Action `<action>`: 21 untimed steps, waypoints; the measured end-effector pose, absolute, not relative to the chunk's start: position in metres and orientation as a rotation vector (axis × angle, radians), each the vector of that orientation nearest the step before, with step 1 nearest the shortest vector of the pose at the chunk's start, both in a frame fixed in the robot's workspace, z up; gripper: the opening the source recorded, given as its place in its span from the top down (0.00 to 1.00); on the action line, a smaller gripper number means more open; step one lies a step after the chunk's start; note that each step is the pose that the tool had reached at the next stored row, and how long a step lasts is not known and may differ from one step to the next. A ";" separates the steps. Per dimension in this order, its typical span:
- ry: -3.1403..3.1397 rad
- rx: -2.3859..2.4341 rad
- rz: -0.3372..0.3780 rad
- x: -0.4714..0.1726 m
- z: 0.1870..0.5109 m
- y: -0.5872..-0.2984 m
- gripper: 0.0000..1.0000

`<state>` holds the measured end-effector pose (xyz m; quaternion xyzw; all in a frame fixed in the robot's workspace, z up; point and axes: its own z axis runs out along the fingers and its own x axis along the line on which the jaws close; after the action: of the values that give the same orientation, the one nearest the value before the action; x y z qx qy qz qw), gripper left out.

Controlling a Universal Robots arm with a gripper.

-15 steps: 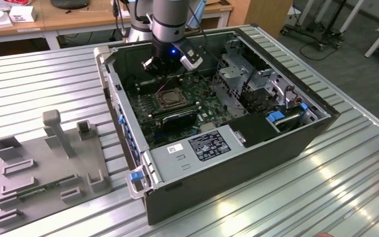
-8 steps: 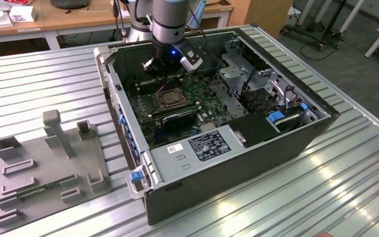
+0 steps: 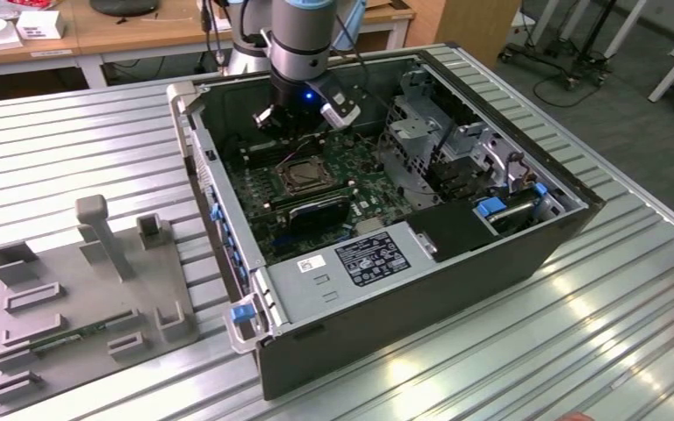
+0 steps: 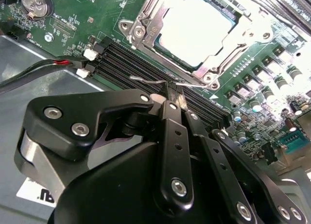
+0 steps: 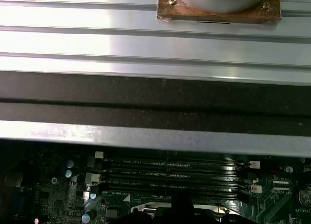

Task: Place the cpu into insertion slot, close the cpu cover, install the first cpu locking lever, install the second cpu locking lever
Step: 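Install the first cpu locking lever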

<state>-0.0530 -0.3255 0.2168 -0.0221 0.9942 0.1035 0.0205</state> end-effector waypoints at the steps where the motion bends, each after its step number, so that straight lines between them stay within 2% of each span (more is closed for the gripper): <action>1: 3.083 -0.069 0.321 -0.053 0.217 -0.326 0.90; 21: 3.055 0.235 0.312 -0.053 0.213 -0.325 0.90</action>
<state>-0.0528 -0.3255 0.2134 0.0762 0.9915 0.1012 0.0307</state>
